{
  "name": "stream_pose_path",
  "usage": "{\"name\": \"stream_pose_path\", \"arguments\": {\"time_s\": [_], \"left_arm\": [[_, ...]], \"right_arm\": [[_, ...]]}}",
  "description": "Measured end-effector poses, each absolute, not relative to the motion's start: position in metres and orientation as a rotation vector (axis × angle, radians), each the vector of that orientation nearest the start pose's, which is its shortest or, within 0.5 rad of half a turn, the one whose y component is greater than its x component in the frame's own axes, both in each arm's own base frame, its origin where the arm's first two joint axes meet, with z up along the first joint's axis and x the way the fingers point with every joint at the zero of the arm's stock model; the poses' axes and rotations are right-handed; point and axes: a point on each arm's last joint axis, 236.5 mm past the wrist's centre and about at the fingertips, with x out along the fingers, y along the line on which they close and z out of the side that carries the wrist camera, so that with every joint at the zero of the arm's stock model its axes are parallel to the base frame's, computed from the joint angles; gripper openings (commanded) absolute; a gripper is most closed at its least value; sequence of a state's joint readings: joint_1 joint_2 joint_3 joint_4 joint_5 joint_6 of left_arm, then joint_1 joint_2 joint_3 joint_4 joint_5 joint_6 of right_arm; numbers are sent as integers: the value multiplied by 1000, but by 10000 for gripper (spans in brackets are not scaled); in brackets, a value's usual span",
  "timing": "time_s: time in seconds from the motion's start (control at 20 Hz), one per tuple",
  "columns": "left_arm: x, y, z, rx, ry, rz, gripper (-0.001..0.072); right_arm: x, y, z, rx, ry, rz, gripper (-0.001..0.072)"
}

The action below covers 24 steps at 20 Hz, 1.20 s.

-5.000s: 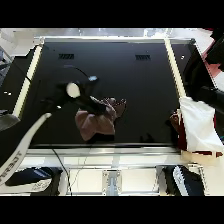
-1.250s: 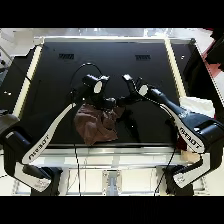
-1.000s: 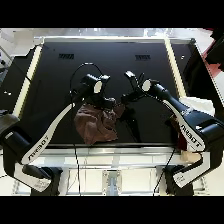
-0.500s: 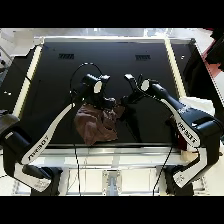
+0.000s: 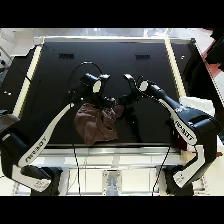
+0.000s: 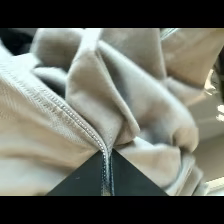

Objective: Fold the shirts.

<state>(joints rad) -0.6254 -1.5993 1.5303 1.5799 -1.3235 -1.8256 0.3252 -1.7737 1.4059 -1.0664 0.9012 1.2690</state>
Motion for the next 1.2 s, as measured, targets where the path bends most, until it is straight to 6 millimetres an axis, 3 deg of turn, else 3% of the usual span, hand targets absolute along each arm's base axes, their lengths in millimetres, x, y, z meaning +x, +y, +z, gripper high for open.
{"name": "stream_pose_path", "arguments": {"time_s": [0.15,0.25,0.4,0.5,0.6,0.75,0.85,0.95,1.05,1.1,1.2], "left_arm": [[367,-217,51,311,1257,-256,14],[368,-188,100,315,1145,-203,14],[358,-146,172,263,985,-145,14],[344,-118,214,211,886,-109,14],[327,-87,252,165,791,-64,14],[298,-32,287,138,708,66,14],[281,3,299,128,688,170,14],[274,19,300,125,696,222,14],[281,18,285,156,758,227,13],[291,13,268,190,815,220,13],[312,6,222,269,966,219,13]], "right_arm": [[460,214,-42,-32,1170,543,11],[465,186,8,-98,1103,493,11],[456,144,103,-170,956,408,11],[434,121,170,-201,848,357,11],[399,99,236,-217,729,305,11],[333,58,332,-220,523,191,10],[289,36,380,-205,397,127,10],[260,23,407,-180,321,93,10],[255,17,406,-172,331,72,11],[262,16,398,-177,357,62,11],[291,13,365,-206,467,29,11]]}}
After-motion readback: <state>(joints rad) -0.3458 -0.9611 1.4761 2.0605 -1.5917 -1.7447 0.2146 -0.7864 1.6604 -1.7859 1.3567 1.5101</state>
